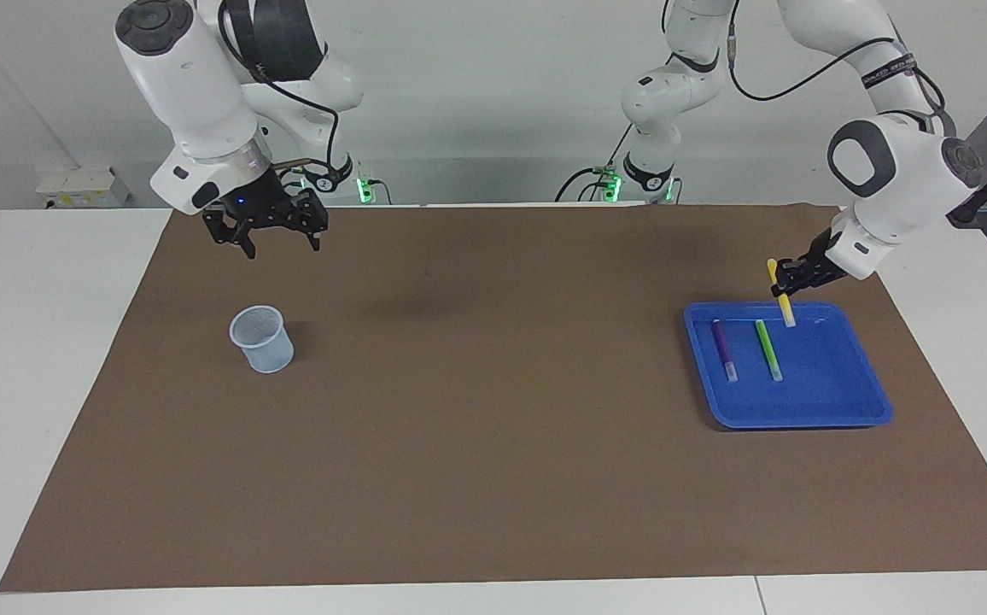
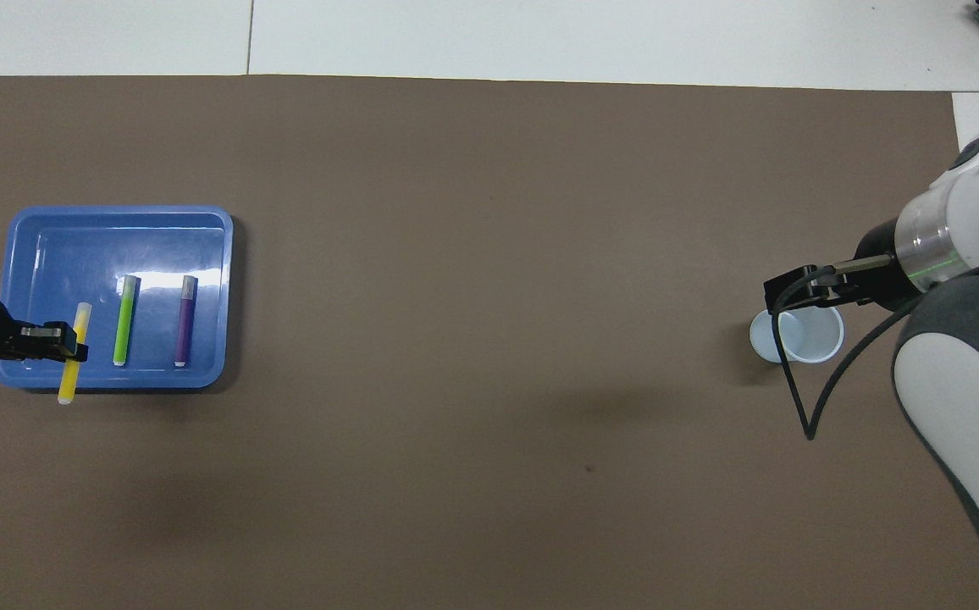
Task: Right arm passes pens to left for tray arrangement
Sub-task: 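Lower the yellow pen into the tray beside the green pen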
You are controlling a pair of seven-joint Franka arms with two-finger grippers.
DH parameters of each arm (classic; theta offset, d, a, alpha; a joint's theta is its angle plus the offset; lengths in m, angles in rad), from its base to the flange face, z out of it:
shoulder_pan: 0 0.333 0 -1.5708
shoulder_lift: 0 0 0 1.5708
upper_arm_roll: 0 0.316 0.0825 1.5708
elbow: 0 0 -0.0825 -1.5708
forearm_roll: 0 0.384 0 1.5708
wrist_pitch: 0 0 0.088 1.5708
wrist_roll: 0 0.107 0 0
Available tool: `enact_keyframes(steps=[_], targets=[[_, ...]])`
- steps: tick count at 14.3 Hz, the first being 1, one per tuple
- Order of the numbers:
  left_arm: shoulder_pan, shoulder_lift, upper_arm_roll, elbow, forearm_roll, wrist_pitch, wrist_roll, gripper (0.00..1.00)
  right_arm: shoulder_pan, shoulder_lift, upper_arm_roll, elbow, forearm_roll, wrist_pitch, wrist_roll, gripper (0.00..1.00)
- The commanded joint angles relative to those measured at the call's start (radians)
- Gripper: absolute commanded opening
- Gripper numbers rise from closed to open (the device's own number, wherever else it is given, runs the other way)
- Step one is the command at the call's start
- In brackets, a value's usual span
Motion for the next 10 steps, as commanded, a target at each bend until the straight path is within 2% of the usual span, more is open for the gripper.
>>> enact_keyframes(steps=[1,4,8,10], targets=[[0.029,0.053,-0.008,0.017,0.047,0.051,0.047,0.00,-0.009,-0.002,0.003,-0.006,-0.029,0.005,-0.024,1.00],[0.049,0.108,-0.008,0.057,0.086,0.078,0.058,0.00,-0.018,-0.002,0.014,-0.006,-0.079,0.003,-0.027,1.00],[0.054,0.181,-0.007,0.102,0.122,0.122,0.074,0.00,-0.098,-0.001,0.070,-0.005,-0.082,0.002,-0.028,1.00],[0.058,0.214,-0.007,0.100,0.126,0.175,0.078,0.00,-0.100,-0.001,0.077,-0.005,-0.082,-0.001,-0.028,1.00]])
